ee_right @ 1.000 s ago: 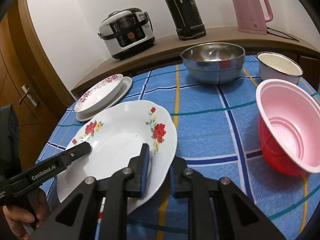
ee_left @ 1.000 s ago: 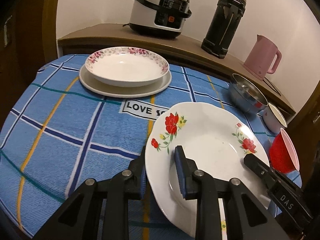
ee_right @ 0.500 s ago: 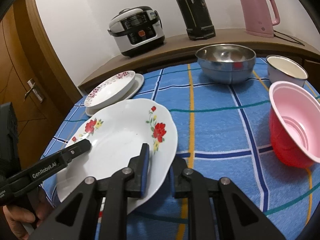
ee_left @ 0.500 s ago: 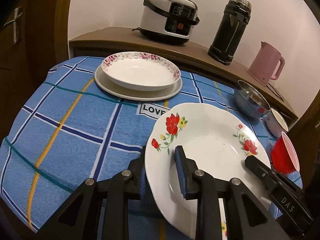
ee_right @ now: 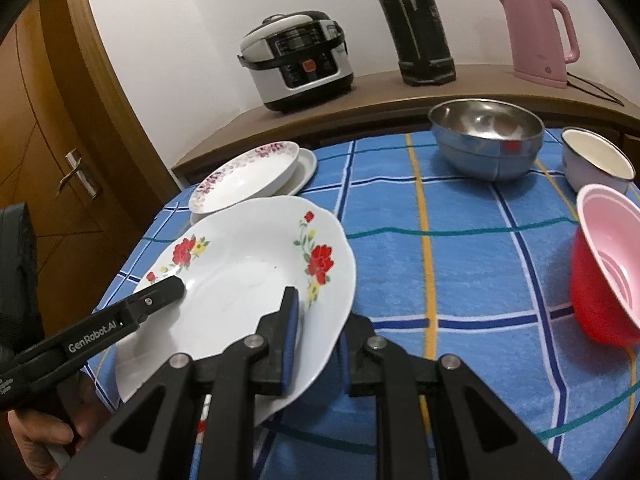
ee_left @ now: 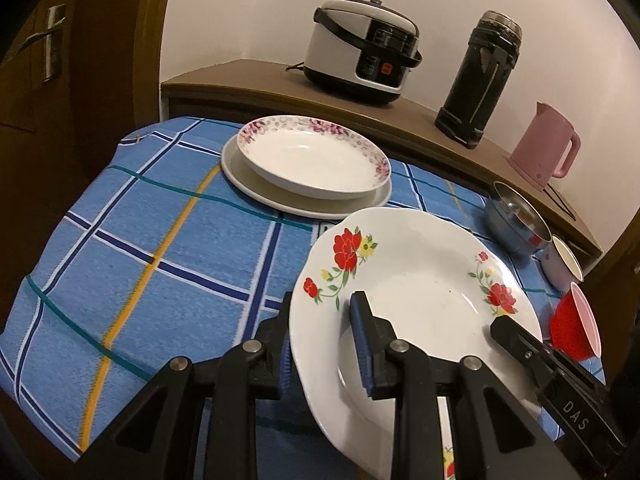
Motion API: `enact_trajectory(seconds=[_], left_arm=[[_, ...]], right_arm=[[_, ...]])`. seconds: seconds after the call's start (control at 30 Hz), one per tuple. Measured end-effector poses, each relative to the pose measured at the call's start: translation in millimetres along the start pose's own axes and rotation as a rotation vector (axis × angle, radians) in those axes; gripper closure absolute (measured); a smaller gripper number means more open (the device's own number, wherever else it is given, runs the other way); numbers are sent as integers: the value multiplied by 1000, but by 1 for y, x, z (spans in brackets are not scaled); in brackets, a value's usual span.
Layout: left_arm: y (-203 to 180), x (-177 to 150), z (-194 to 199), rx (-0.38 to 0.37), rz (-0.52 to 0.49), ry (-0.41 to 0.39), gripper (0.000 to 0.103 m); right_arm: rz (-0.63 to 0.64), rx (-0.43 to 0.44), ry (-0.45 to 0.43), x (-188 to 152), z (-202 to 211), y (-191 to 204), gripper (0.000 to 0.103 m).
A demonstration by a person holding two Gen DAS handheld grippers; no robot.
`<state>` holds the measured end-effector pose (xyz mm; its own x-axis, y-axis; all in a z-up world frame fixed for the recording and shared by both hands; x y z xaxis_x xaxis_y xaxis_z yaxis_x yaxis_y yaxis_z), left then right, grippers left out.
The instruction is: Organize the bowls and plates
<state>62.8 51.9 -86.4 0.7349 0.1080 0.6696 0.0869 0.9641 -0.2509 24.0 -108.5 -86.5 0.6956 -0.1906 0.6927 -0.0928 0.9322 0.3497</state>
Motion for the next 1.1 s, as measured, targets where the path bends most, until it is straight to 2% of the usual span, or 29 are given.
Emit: enact_trajectory(seconds=[0.6, 1.1], left_arm=[[19, 24, 7, 23, 23, -44, 73], [32, 59, 5, 43, 37, -97, 73]], right_arm=[[29, 34, -23, 22, -9, 24, 86], [42, 64, -67, 54, -22, 41, 86]])
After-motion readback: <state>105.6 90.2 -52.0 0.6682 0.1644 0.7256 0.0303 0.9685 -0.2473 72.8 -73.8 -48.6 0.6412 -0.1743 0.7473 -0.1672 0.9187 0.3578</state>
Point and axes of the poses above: each gripper's, at about its wrist camera, not at the fingertips, and z roughly against the way its jaws point, y to its left, x to its top, the point moved 8 cm from there along -z, roughly the way its jaws point, and after that the axes turned 1 degree about y, right-handed, at the moved point
